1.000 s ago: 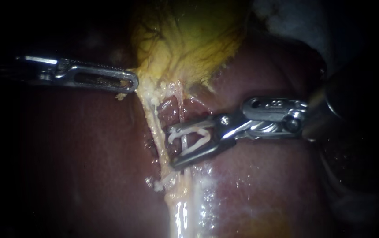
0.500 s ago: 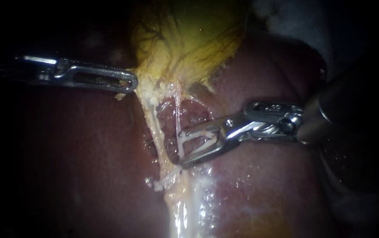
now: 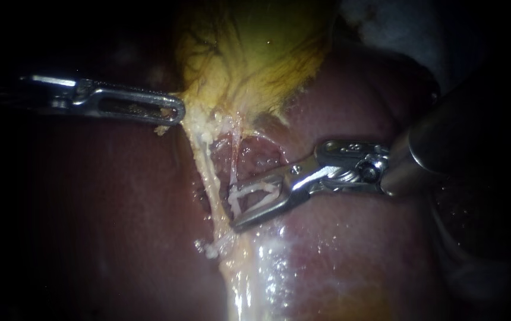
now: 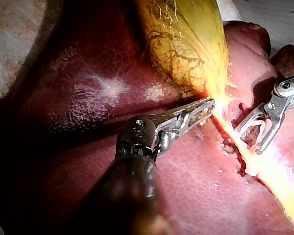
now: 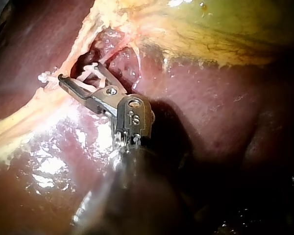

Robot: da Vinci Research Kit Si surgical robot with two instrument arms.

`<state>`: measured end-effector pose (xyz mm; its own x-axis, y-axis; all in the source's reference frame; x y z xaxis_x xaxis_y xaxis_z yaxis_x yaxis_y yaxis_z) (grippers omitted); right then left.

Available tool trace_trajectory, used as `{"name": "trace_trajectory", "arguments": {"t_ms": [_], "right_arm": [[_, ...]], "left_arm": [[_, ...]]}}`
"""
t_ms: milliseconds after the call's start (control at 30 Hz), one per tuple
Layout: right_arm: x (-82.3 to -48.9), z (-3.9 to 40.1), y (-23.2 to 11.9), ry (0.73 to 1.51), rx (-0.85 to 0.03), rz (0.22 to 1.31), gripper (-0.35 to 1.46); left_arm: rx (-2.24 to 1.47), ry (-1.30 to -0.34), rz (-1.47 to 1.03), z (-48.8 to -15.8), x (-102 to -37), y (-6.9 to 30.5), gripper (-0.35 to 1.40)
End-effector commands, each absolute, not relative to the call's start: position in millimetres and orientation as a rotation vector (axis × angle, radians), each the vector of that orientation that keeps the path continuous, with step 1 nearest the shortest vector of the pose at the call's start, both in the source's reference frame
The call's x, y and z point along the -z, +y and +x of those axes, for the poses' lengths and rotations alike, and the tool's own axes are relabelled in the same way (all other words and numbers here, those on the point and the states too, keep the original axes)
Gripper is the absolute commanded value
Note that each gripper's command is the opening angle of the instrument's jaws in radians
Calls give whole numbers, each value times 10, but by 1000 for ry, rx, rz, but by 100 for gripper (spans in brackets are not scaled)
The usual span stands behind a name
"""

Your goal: Clipping second clip left tube

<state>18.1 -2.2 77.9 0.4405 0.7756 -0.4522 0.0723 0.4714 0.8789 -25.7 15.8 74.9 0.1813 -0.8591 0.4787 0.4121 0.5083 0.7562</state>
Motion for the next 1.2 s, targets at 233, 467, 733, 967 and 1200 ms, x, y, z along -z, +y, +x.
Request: {"name": "trace_trajectory", "arguments": {"t_ms": [233,467,733,967,1200], "right_arm": [[-786,191,-25,1058,-569,1021,48],[-793,202,-33,1096,-588,1047,49],[-789,208,-37,1144,-593,1073,49],[-787,199,-35,1138,-586,1078,49],[-781,164,-25,1059,-557,1059,49]], "left_arm": [[957,-1033,524,-257,-750,158,-35],[958,-1033,524,-257,-750,158,-35],[958,-1033,524,-257,-750,158,-35],[957,-1033,524,-257,-750,158,-35],[957,-1033,524,-257,-750,157,-35]]}}
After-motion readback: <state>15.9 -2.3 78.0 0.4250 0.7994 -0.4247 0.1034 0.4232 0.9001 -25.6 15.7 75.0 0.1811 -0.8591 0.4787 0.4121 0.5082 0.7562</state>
